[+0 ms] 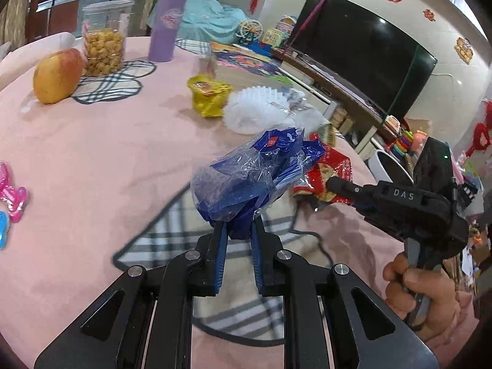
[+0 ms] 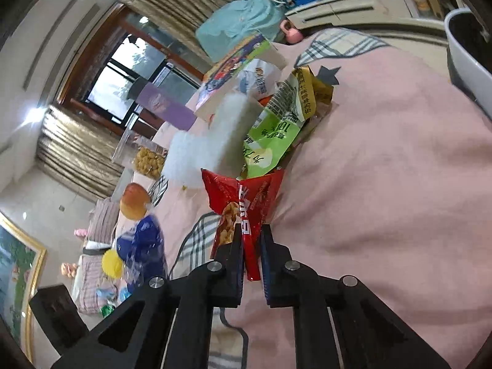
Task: Collect trash
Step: 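Carry the blue bag and red snack bag over the bin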
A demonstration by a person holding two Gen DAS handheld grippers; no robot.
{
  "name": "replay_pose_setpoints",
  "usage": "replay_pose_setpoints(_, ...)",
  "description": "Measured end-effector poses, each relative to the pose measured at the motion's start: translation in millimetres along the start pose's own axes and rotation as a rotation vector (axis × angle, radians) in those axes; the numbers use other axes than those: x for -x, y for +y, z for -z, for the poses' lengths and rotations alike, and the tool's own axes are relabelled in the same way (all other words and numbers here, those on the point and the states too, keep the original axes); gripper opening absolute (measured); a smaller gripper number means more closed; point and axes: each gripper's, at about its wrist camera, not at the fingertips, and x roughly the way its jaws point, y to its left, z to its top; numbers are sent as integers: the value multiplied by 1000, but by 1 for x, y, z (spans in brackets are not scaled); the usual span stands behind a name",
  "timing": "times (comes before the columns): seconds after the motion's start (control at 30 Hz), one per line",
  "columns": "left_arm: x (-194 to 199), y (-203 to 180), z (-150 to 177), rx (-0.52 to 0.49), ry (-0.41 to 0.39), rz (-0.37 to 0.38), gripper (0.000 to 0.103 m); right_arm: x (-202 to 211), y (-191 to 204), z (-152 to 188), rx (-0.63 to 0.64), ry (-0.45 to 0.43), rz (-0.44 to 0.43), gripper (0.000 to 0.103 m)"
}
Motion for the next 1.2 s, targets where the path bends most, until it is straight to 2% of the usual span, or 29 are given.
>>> replay_pose_setpoints(0.27, -15, -43, -2, -54, 20, 54, 14, 49, -11, 5, 75, -74, 77, 8)
replay_pose_setpoints(0.53, -28, -92, -5, -127, 41, 100, 13, 96, -35, 6, 96, -149, 159, 8)
replay_pose_setpoints(1.2, -62, -200, -16, -305, 79, 184, 13, 167, -94, -15, 23, -286, 258, 8)
